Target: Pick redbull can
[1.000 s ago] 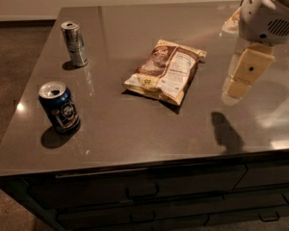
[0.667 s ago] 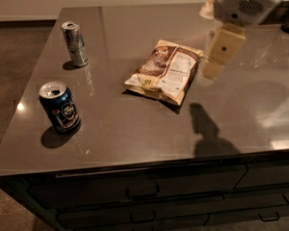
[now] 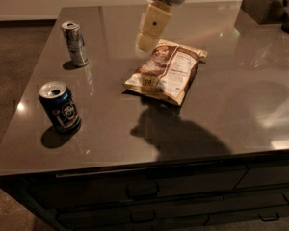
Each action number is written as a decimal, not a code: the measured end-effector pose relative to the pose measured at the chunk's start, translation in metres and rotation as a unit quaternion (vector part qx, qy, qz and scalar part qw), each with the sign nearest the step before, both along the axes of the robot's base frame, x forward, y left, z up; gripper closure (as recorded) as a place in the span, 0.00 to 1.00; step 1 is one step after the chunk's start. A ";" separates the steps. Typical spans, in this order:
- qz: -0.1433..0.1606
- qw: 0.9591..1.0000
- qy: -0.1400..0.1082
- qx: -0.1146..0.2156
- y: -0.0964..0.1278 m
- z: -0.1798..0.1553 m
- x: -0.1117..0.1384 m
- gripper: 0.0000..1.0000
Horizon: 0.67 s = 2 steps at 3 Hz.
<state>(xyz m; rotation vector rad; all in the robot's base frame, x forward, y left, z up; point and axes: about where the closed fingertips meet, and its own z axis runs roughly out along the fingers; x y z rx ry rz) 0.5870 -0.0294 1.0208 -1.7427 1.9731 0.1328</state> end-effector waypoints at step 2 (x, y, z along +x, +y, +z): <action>-0.046 0.997 0.026 0.050 0.090 -0.036 0.080 0.00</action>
Offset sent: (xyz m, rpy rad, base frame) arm 0.1312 0.1436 -0.0504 0.1708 0.0691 -0.1718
